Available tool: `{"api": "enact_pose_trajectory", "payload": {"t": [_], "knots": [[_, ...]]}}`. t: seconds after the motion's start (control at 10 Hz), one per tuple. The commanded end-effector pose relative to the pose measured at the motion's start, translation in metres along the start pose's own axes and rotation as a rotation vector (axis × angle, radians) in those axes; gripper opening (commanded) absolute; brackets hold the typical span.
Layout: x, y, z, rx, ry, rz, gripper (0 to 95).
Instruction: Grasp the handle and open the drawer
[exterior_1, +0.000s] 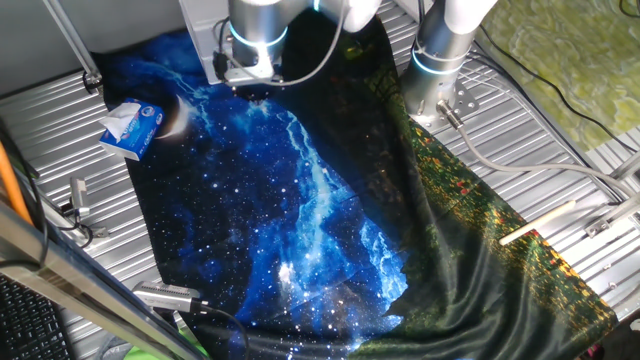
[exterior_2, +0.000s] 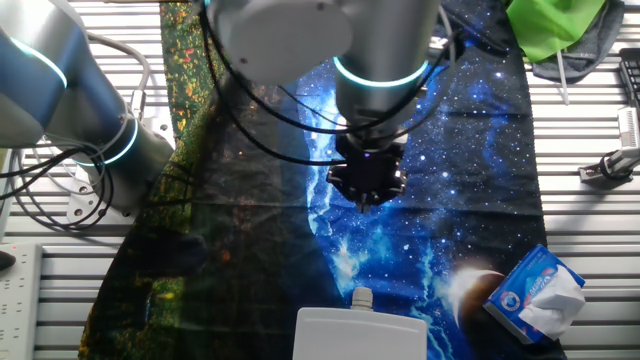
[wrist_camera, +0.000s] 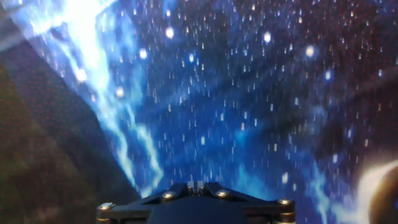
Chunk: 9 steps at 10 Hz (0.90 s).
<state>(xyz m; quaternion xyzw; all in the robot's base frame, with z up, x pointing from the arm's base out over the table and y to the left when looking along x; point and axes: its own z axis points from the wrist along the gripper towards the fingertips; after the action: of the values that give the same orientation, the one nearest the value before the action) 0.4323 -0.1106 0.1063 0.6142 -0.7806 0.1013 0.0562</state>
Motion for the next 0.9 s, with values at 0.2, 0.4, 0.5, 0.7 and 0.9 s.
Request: {"api": "enact_pose_trajectory", "payload": {"t": [0.2, 0.4, 0.5, 0.7, 0.9], "knots": [[-0.0022, -0.0030, 0.0033, 0.088, -0.022, -0.072, 0.0], [-0.0022, -0.0030, 0.0033, 0.085, -0.017, -0.060, 0.0], [-0.0022, -0.0030, 0.0033, 0.075, -0.016, -0.041, 0.0], [-0.0022, -0.0030, 0.0033, 0.051, -0.012, -0.015, 0.0], [-0.0022, -0.0030, 0.0033, 0.033, -0.013, -0.008, 0.0]]}}
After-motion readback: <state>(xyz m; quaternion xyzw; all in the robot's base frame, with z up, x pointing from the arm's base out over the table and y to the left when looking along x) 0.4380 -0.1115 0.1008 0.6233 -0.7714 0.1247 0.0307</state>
